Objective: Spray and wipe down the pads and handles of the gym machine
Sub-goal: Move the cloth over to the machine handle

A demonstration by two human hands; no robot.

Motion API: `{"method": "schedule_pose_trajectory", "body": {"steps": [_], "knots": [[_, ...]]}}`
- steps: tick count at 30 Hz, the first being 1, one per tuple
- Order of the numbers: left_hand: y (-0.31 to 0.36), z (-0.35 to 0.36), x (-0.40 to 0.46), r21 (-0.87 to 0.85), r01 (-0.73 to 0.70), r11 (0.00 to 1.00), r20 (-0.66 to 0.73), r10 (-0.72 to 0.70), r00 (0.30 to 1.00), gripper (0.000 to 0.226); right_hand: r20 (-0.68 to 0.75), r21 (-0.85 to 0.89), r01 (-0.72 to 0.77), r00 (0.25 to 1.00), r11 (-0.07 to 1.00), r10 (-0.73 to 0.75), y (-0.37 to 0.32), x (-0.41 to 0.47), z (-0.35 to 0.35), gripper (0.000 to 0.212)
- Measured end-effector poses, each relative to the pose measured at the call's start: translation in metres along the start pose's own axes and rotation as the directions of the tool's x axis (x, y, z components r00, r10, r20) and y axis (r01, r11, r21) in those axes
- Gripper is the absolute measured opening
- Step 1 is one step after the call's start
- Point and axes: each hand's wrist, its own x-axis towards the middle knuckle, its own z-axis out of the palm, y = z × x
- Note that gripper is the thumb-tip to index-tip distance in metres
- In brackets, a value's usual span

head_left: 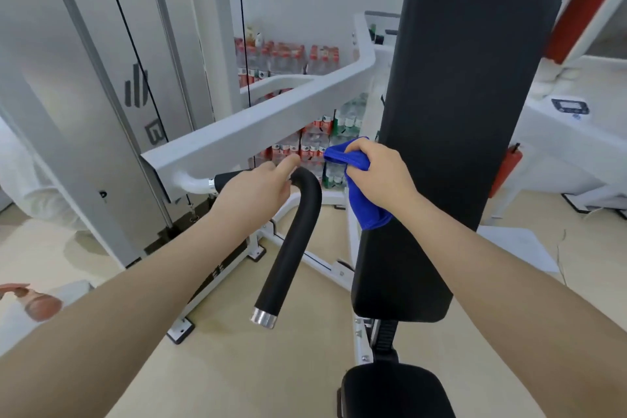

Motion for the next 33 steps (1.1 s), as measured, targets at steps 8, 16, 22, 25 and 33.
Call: {"method": "schedule_pose_trajectory", "body": {"steps": [8, 16, 22, 25, 33], "knots": [[-0.003, -0.001, -0.046, 0.064, -0.227, 0.972, 0.026, 0.225, 0.974, 0.040, -0.072, -0.036, -0.038, 0.997, 0.999, 0.036, -0.012, -0.032, 0.009, 0.021], [-0.021, 0.030, -0.101, -0.081, -0.295, 0.952, 0.016, 0.297, 0.955, 0.038, -0.188, -0.061, -0.051, 0.981, 0.997, 0.038, -0.024, -0.074, 0.020, 0.023], [-0.031, 0.013, -0.075, -0.283, -0.140, 0.949, -0.066, 0.126, 0.990, 0.056, -0.074, -0.265, 0.196, 0.972, 0.944, -0.222, -0.048, -0.100, 0.041, 0.037], [-0.038, 0.008, -0.060, -0.397, -0.040, 0.917, -0.099, 0.001, 0.995, 0.061, 0.173, -0.404, 0.496, 0.866, 0.768, -0.469, -0.059, -0.108, 0.072, 0.034], [-0.054, 0.020, -0.044, -0.294, -0.086, 0.952, -0.123, 0.052, 0.991, 0.047, 0.029, -0.497, 0.169, 0.984, 0.851, -0.179, -0.046, -0.035, 0.046, 0.028]]}}
